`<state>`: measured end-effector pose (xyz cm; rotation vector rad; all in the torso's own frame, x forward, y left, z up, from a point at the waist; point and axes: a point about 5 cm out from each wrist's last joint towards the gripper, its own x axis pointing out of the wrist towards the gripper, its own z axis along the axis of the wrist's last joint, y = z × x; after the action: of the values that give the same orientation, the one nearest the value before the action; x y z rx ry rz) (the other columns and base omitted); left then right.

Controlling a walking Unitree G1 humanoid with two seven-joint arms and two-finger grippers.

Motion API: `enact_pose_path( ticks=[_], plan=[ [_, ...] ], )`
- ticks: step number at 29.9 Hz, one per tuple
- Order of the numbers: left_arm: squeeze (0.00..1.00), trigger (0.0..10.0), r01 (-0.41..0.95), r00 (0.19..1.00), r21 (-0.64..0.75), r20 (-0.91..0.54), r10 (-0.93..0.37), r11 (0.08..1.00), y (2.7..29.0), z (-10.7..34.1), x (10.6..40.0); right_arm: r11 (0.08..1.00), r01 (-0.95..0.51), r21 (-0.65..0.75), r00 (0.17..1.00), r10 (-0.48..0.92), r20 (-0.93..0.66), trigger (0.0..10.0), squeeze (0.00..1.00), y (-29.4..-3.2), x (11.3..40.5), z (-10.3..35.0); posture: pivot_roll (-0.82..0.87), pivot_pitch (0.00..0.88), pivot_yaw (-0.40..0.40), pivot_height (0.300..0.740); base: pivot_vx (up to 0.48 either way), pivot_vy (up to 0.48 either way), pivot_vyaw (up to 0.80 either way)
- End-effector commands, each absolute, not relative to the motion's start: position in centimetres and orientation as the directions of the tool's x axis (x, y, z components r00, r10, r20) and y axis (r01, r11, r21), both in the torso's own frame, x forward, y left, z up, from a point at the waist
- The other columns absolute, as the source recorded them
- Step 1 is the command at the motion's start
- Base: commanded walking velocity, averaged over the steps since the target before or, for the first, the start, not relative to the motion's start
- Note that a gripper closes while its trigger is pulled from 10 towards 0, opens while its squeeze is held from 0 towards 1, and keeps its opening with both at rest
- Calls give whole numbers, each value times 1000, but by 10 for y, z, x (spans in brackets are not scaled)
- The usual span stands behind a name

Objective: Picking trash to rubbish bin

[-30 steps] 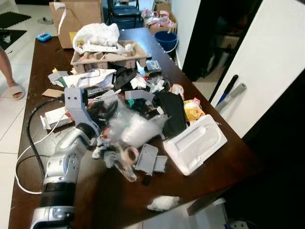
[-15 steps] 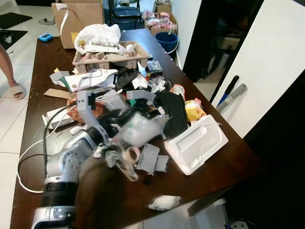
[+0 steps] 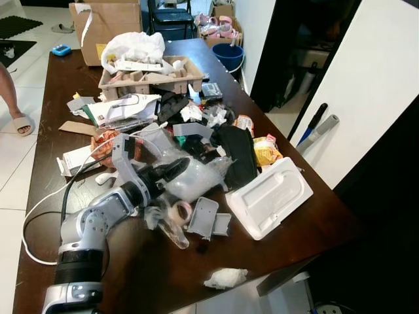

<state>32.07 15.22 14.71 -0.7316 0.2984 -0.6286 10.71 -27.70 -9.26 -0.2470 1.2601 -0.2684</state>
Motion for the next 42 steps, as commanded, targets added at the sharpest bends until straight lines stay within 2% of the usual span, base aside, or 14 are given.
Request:
enact_pose_path(
  ticks=[1, 4, 6, 7, 10, 12, 14, 16, 18, 21, 27, 33, 36, 42],
  plan=[
    [0, 10000, 381, 790, -712, -81, -608, 590, 158, 143, 322, 938, 58, -341, 262, -344, -902, 10000, 0, -281, 101, -93, 52, 105, -30, 740, 0, 0, 0],
    [0, 10000, 342, 809, -706, -114, -576, 620, 163, 143, 325, 938, 56, -343, 265, -345, -900, 10000, 0, -281, 102, -92, 51, 105, -30, 740, 0, 0, 0],
    [0, 10000, 323, 831, -662, -144, -537, 677, 167, 142, 329, 938, 57, -343, 267, -345, -900, 10000, 0, -281, 103, -92, 51, 105, -30, 740, 0, 0, 0],
    [0, 10000, 395, 836, -589, -89, -542, 705, 165, 151, 330, 937, 58, -343, 268, -346, -899, 10000, 0, -281, 103, -92, 49, 107, -30, 740, 0, 0, 0],
    [0, 10000, 438, 836, -561, -32, -547, 702, 164, 158, 331, 937, 58, -344, 267, -346, -899, 10000, 0, -281, 103, -92, 49, 107, -30, 740, 0, 0, 0],
    [0, 10000, 493, 840, -524, 80, -536, 695, 164, 171, 331, 937, 59, -344, 266, -347, -900, 10000, 0, -281, 102, -92, 47, 112, -31, 740, 0, 0, 0],
    [0, 10000, 493, 840, -524, 80, -536, 695, 164, 171, 331, 937, 59, -344, 266, -347, -900, 10000, 0, -281, 102, -92, 47, 112, -31, 740, 0, 0, 0],
    [0, 10000, 561, 826, -470, 252, -505, 682, 165, 190, 327, 937, 60, -344, 263, -347, -900, 10000, 0, -281, 101, -93, 46, 117, -31, 740, 0, 0, 0],
    [0, 10000, 594, 804, -430, 350, -480, 680, 167, 201, 323, 937, 61, -344, 261, -347, -901, 10000, 0, -281, 100, -93, 46, 117, -31, 740, 0, 0, 0],
    [0, 10000, 612, 788, -413, 389, -477, 675, 167, 205, 321, 937, 61, -344, 261, -347, -901, 10000, 0, -281, 100, -93, 46, 120, -30, 740, 0, 0, 0],
    [0, 10000, 703, 686, -329, 548, -479, 630, 164, 218, 308, 937, 65, -343, 262, -348, -900, 10000, 0, -281, 101, -93, 44, 120, -27, 740, 0, 0, 0],
    [0, 10000, 699, 656, -323, 645, -392, 638, 170, 221, 303, 937, 69, -343, 263, -349, -899, 10000, 0, -281, 101, -93, 43, 118, -26, 740, 0, 0, 0],
    [0, 10000, 634, 698, -363, 649, -303, 683, 176, 215, 307, 937, 71, -343, 263, -349, -899, 10000, 0, -281, 101, -93, 43, 117, -27, 740, 0, 0, 0],
    [0, 10000, 534, 774, -484, 609, -171, 693, 181, 198, 315, 937, 72, -343, 263, -349, -899, 10000, 0, -281, 101, -93, 42, 117, -26, 740, 0, 0, 0]
  ],
)
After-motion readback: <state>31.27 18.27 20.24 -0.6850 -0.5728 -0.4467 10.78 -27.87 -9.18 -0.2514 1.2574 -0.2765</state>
